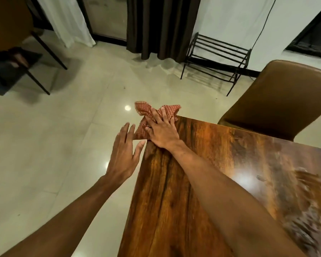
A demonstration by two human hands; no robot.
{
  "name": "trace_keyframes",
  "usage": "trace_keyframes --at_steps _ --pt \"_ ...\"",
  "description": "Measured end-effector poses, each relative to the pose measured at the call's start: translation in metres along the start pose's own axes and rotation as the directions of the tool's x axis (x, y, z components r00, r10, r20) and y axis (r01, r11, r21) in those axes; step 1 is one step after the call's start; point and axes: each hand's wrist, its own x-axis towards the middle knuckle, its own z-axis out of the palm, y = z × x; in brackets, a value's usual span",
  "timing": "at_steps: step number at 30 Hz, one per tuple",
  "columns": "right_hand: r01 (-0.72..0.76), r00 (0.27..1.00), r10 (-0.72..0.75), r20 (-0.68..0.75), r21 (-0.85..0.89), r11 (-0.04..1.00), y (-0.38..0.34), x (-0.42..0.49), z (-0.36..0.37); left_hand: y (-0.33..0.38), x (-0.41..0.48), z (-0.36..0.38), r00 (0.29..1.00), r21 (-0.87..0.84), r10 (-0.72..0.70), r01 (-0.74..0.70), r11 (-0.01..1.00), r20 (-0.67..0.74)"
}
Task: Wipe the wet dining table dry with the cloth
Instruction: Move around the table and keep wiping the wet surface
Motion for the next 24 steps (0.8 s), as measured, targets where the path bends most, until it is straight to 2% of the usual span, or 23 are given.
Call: trace_keyframes --at_steps 3,8,10,13,14,16,18,19,21,24 --pt "-0.021 1.000 0.021 0.001 -0.051 0.998 -0.012 -0.020 0.009 -0.012 -0.013 -0.013 1.000 -0.024 -0.030 0.030 0.999 0.006" --pt "0.018 0.998 -0.023 -0.060 -0.085 0.996 -0.054 -0.120 0.056 -0.011 -0.031 -0.025 0.999 -0.067 -0.050 0.050 0.997 -0.001" --pt "0.065 0.997 -0.069 -0.043 -0.084 0.994 -0.067 -0.155 0.074 -0.003 -0.039 -0.024 0.998 -0.075 -0.056 0.056 0.996 0.008" --pt "0.124 0.991 -0.129 -0.037 -0.122 0.985 -0.043 -0.187 0.076 0.014 -0.054 -0.018 0.999 -0.066 -0.035 0.037 0.997 0.037" --pt "0.073 0.996 -0.079 -0.049 -0.117 0.990 -0.022 -0.195 0.071 0.021 -0.061 -0.015 0.998 -0.058 -0.023 0.026 0.998 0.052" --pt "-0.127 0.991 0.124 -0.054 -0.066 0.990 0.022 -0.212 0.059 0.037 -0.076 -0.006 0.997 -0.052 -0.004 0.008 0.999 0.080" --pt "-0.308 0.950 0.308 -0.054 0.016 0.951 0.044 -0.231 0.054 0.052 -0.091 0.006 0.995 -0.056 0.002 0.004 0.998 0.104" --pt "-0.339 0.938 0.342 -0.056 0.052 0.939 0.046 -0.247 0.057 0.063 -0.102 0.014 0.993 -0.051 0.007 -0.001 0.999 0.119" --pt "-0.261 0.960 0.267 -0.082 0.078 0.962 0.030 -0.280 0.073 0.080 -0.123 0.034 0.989 -0.002 0.022 -0.022 1.000 0.146" --pt "-0.036 0.996 0.039 -0.085 0.033 0.999 0.020 -0.340 0.106 0.102 -0.151 0.062 0.980 0.142 0.066 -0.093 0.986 0.187"
